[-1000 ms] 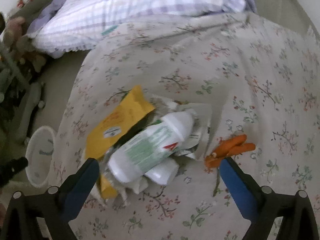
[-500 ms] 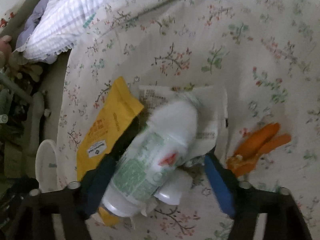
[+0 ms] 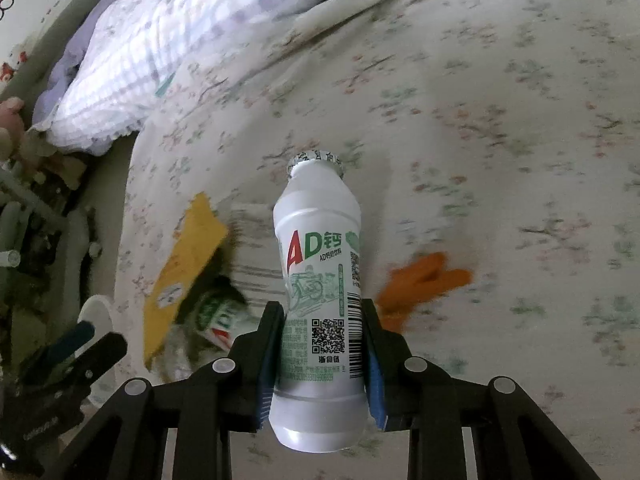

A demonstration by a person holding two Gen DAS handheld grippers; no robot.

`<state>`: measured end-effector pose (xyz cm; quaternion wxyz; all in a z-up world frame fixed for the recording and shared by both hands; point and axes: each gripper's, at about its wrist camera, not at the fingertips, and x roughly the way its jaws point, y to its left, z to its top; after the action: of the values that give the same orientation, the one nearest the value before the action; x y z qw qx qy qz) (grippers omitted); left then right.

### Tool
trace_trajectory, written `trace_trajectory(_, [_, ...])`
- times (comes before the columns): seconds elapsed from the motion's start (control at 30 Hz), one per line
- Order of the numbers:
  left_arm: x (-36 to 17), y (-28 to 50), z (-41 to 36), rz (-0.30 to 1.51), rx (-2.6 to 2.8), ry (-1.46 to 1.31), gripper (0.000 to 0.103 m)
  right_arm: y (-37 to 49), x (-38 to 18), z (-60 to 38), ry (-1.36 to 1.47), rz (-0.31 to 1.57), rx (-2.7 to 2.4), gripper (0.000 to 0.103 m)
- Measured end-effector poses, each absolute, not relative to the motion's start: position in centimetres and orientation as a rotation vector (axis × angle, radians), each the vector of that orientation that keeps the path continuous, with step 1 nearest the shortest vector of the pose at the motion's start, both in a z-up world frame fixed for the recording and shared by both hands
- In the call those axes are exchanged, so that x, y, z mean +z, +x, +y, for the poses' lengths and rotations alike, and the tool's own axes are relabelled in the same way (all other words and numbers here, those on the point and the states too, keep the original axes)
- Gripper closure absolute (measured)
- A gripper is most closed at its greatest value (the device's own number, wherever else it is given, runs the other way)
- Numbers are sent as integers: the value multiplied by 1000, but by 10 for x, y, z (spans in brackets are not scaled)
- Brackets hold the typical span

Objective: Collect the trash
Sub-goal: 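Grasp the yellow snack wrapper with the left tool while the right tool holds the bottle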

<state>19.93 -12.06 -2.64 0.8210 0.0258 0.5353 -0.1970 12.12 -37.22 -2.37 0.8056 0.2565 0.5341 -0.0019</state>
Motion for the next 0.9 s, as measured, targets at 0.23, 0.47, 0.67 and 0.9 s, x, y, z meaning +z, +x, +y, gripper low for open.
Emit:
trace_trajectory(0.23, [-46,209,-147,1177,-492,51,20,101,-28,-406,550,1154,-44,70])
trace_trajectory(0.47, [-59,212,-154,1219,-498,31,50,92,-33,-421,531,1169,-58,70])
trace_trajectory(0.67, [-54,208,-156,1206,-514,25,84,84,-27,-426,528,1151,-57,70])
trace_trajectory(0.9, [-37,196,-155,1148,-537,40,85,77,-22,-429,533,1134,-60,70])
